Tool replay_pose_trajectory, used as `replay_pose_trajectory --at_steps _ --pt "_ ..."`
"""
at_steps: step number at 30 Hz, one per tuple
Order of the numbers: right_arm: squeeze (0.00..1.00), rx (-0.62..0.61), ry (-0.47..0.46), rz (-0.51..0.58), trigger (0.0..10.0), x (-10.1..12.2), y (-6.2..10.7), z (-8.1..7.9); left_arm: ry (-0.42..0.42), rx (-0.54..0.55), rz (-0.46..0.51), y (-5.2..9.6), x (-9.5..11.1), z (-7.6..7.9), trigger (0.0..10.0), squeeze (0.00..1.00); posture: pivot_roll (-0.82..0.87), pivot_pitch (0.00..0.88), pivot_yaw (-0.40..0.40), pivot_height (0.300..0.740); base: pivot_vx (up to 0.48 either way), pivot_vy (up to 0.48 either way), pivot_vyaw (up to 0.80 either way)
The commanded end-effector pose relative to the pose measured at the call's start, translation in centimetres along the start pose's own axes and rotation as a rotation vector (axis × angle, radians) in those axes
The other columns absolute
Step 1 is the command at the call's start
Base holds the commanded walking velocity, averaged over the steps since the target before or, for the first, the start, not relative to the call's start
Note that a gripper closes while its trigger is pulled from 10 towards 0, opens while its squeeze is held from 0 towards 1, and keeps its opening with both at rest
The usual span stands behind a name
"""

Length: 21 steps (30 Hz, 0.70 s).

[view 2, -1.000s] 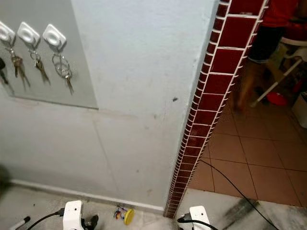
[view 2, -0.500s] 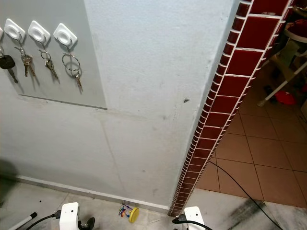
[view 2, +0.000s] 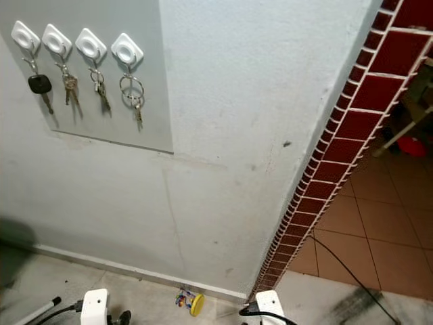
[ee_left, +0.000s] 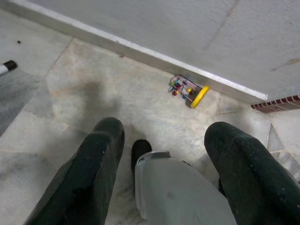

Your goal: Hang keys on a hook

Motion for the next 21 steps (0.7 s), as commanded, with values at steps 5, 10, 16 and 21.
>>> replay_pose_trajectory --at_steps 5,10,16,21 --pt "0.00 -0.004 0.021 -0.015 10.0 -0.26 0.06 0.29 -0.009 -0.006 -0.010 -0.02 -0.23 0.28 10.0 0.00 -0.08 0.000 -0.024 0.724 0.000 0.000 0.00" --pt "0.00 -0.006 0.031 -0.019 10.0 -0.26 0.04 0.30 -0.010 -0.007 -0.010 -0.03 -0.18 0.25 10.0 0.00 -0.08 0.000 -0.022 0.724 0.000 0.000 0.00" --pt "0.00 -0.006 0.031 -0.019 10.0 -0.26 0.04 0.30 -0.010 -0.007 -0.010 -0.03 -0.18 0.25 10.0 0.00 -0.08 0.000 -0.022 0.724 0.000 0.000 0.00" --pt "0.00 -0.006 0.031 -0.019 10.0 -0.26 0.04 0.30 -0.010 -0.007 -0.010 -0.03 -0.18 0.25 10.0 0.00 -0.08 0.000 -0.022 0.724 0.000 0.000 0.00"
Point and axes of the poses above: a point about 5 cm out from each wrist's last joint towards the gripper, its own y axis pointing back from the gripper into the wrist, its own x axis along the axis of the wrist's last joint, z = x × y, the point moved 6 cm from there along -y, pointing out of the wrist towards the gripper, and after that the axes turned 7 degrees about y, right-handed, at the moved point
